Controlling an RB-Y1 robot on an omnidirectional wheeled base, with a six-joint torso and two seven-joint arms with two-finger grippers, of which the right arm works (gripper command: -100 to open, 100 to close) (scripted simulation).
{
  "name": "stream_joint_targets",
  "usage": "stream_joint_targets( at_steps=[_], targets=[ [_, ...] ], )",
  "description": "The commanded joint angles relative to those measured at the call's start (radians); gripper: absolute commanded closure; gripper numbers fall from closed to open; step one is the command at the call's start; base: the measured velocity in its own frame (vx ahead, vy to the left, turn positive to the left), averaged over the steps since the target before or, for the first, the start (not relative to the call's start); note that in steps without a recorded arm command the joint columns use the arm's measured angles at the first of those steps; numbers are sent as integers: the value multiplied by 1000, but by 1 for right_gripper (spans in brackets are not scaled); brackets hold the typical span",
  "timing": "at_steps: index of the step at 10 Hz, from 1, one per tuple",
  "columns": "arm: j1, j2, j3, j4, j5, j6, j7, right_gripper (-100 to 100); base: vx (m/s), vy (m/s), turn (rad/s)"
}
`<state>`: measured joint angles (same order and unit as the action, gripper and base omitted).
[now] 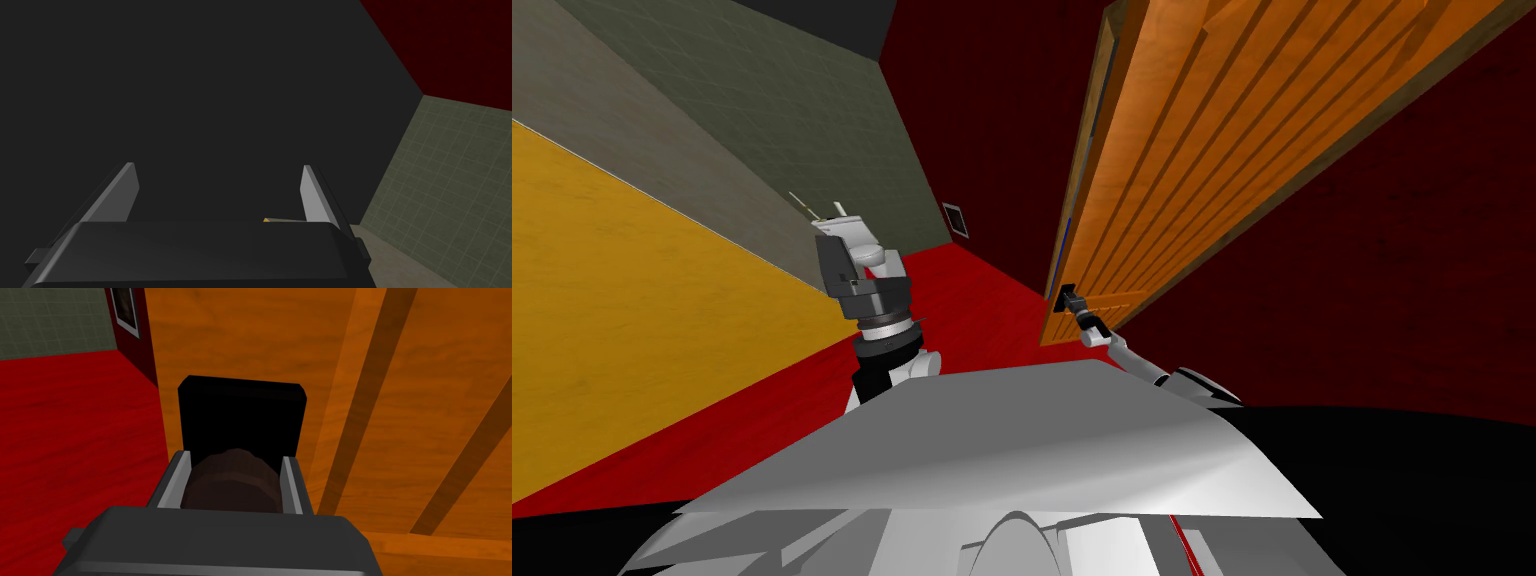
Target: Pull the door open
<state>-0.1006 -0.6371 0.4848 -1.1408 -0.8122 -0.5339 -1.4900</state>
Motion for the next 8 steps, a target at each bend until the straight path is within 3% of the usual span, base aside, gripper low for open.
stream_joint_targets(
  at_steps=[1, 2, 8],
  targets=[
    [6, -17, 18, -14, 4, -10, -18, 100, -214, -103, 74],
    [4, -10, 10, -10, 2, -5, -10, 100, -99, -45, 28],
    [22, -85, 88, -37, 21, -61, -85, 100, -187, -109, 120]
  ],
)
